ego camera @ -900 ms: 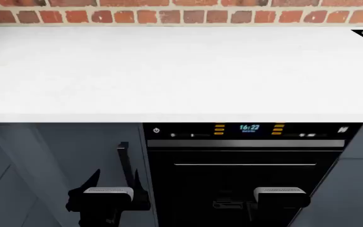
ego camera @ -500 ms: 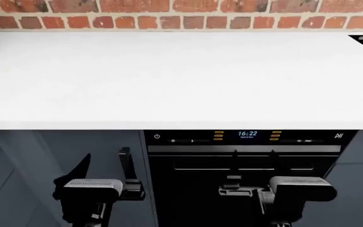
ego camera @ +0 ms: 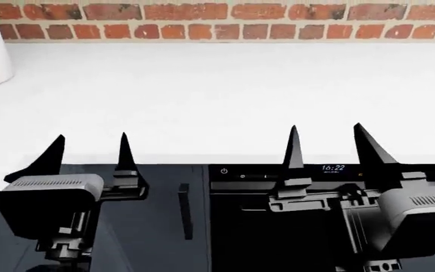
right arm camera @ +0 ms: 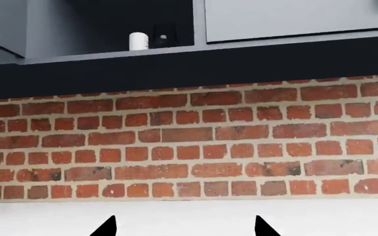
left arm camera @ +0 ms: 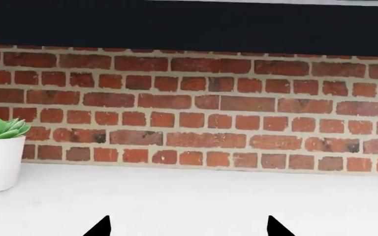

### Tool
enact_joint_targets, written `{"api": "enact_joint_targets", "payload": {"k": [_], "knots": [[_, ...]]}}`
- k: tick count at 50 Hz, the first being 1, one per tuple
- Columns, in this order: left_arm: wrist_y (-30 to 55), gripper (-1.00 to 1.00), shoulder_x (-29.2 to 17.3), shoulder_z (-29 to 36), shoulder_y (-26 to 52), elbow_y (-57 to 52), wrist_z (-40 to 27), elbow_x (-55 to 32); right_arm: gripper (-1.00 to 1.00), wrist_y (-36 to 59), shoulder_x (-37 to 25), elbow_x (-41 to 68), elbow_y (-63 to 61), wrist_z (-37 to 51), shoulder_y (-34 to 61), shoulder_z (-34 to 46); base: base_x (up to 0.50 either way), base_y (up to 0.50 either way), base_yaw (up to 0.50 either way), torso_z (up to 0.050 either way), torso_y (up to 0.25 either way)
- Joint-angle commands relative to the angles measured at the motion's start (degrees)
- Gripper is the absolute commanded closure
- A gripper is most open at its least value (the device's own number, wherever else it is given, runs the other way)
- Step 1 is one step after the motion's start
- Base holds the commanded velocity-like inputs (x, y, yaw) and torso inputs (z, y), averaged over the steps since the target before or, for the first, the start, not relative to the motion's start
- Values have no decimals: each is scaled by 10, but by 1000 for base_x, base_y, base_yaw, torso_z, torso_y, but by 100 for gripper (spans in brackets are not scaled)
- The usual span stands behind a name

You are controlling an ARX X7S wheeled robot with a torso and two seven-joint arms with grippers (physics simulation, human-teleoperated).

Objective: Pick the mug from the cabinet, place it under the coffee machine dispenser, and press the start button.

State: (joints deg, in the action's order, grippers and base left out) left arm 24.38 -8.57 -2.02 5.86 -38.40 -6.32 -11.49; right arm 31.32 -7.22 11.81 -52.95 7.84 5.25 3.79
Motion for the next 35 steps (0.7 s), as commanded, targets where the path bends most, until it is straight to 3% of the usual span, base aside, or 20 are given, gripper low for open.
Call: {"api": "enact_joint_targets", "payload": {"k": [1, 4, 7, 10, 13, 15, 16, 18, 25, 35], "knots": [[61, -100, -12, 20, 32, 1, -22, 10, -100, 41, -11, 24, -52, 13, 9, 6, 82, 500, 0, 0, 0], [91, -100, 1, 26, 118, 53, -36, 11, -100, 85, -18, 45, -69, 31, 45, 3, 89, 500, 0, 0, 0], [99, -100, 30, 32, 290, 221, -47, 13, -100, 94, -164, 233, -70, 239, 168, 61, 225, 490, 0, 0, 0], [14, -100, 43, 47, 437, 467, -28, 27, -100, 92, -242, 359, -70, 366, 275, 110, 409, 353, 0, 0, 0], [-120, -100, 52, 59, 588, 724, -23, 54, -100, 107, -260, 403, -68, 402, 337, 130, 496, 172, 0, 0, 0], [-259, -100, 61, 68, 691, 896, -17, 69, -100, 118, -261, 419, -63, 411, 368, 133, 500, 16, 0, 0, 0], [-283, -100, 65, 69, 721, 982, -20, 73, -100, 123, -261, 429, -58, 411, 384, 133, 500, 0, 0, 0, 0], [-250, -100, 66, 73, 724, 1134, -29, 85, -100, 145, -260, 456, -52, 419, 431, 134, 500, 0, 0, 0, 0], [-218, -100, 64, 73, 717, 1134, 28, 100, -100, 203, -242, 521, -11, 431, 548, 154, 500, 0, 0, 0, 0], [-212, -100, 56, -14, 721, 1134, 112, 80, -100, 265, -214, 648, 107, 449, 683, 161, 500, 13, 0, 0, 0]]}}
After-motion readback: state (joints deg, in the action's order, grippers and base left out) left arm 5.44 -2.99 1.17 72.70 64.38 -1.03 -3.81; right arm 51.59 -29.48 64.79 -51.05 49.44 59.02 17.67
